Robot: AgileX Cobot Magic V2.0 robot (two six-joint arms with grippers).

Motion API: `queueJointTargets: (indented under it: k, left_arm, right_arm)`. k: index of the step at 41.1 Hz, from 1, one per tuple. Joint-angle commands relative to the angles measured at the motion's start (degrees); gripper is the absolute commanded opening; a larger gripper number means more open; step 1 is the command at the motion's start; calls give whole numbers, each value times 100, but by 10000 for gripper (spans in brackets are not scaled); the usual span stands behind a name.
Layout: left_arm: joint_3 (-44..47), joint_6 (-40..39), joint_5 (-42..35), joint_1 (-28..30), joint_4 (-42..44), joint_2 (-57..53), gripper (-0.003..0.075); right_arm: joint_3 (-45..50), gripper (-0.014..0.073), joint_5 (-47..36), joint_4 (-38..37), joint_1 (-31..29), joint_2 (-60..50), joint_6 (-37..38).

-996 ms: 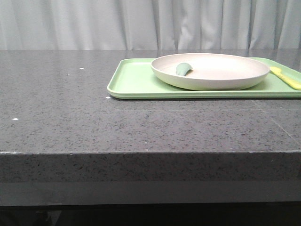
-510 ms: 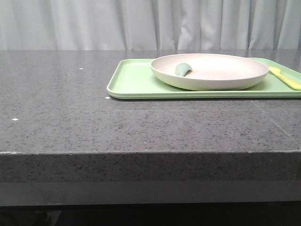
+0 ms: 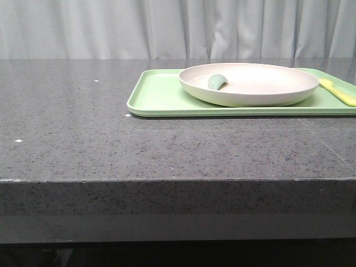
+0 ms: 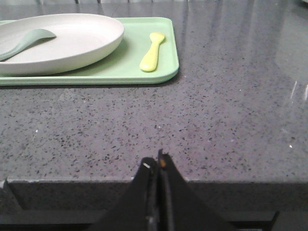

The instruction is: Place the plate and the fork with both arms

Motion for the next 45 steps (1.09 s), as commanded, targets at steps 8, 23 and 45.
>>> queueJointTargets:
  k: [8,23,45]
  left_arm:
    - [17,-52,-442,-3,-50,-112,-18]
    - [17,-52,-442,-3,-50,-112,-18]
    - [17,-52,-442,-3,-50,-112,-18]
  right_arm:
    - [1,-68,-464,32,-29,-96,-49]
    - [1,-68,-464,32,-29,-96,-49]
    - [1,-68,-464,32,-29,-96,-49]
